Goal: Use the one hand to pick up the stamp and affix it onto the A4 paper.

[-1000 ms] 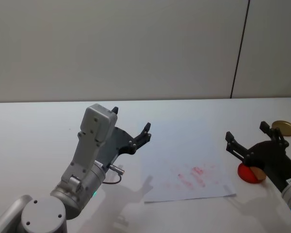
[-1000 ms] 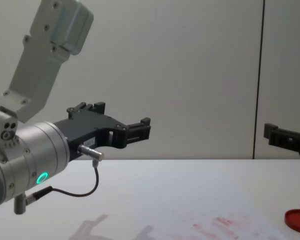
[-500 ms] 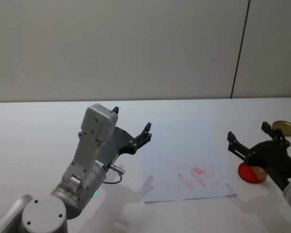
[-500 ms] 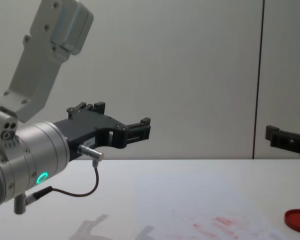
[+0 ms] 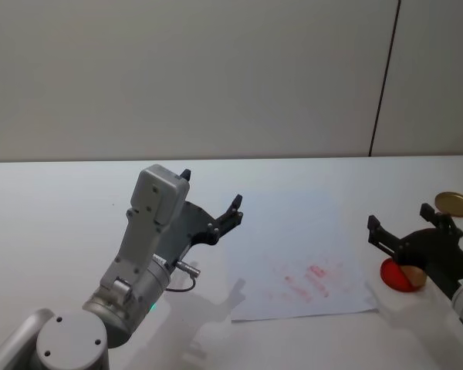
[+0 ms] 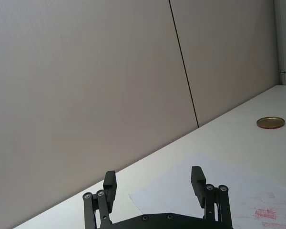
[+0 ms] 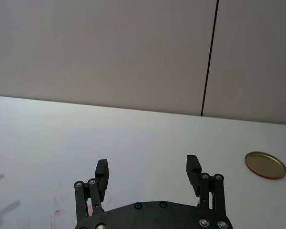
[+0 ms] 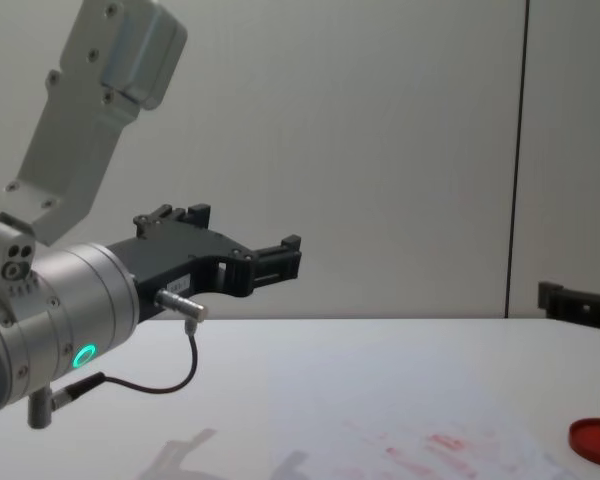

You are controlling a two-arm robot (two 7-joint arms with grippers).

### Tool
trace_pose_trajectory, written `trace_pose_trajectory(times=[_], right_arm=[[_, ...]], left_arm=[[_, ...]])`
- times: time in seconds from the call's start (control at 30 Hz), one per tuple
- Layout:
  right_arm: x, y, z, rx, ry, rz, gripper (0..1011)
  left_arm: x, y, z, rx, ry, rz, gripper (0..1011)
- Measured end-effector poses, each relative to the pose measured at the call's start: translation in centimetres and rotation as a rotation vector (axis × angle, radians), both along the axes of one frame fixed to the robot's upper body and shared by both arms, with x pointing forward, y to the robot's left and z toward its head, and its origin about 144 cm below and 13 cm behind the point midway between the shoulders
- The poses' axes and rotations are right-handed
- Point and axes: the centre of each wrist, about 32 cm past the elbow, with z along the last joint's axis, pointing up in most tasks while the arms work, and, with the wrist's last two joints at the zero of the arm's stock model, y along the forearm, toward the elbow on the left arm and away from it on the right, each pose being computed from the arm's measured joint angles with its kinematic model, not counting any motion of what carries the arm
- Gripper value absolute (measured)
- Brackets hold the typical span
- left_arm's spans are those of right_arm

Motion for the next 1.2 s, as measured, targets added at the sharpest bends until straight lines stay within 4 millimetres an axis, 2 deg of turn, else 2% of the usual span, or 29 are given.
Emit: trace_pose_trajectory(times=[0.7, 1.1, 1.2], right_arm=[[0.3, -0.6, 1.0, -0.018, 0.149, -0.104, 1001], [0.7, -1.1, 0.5, -0.052, 0.229, -0.138, 1001], [0.9, -1.2, 0.2, -0.064, 0.25, -0.14, 941]], left_arm=[[0.0, 0.0, 0.0, 0.0, 0.0, 0.0, 993], [0.0, 0.0, 0.0, 0.0, 0.0, 0.0, 993], [0.0, 0.0, 0.0, 0.0, 0.0, 0.0, 993]])
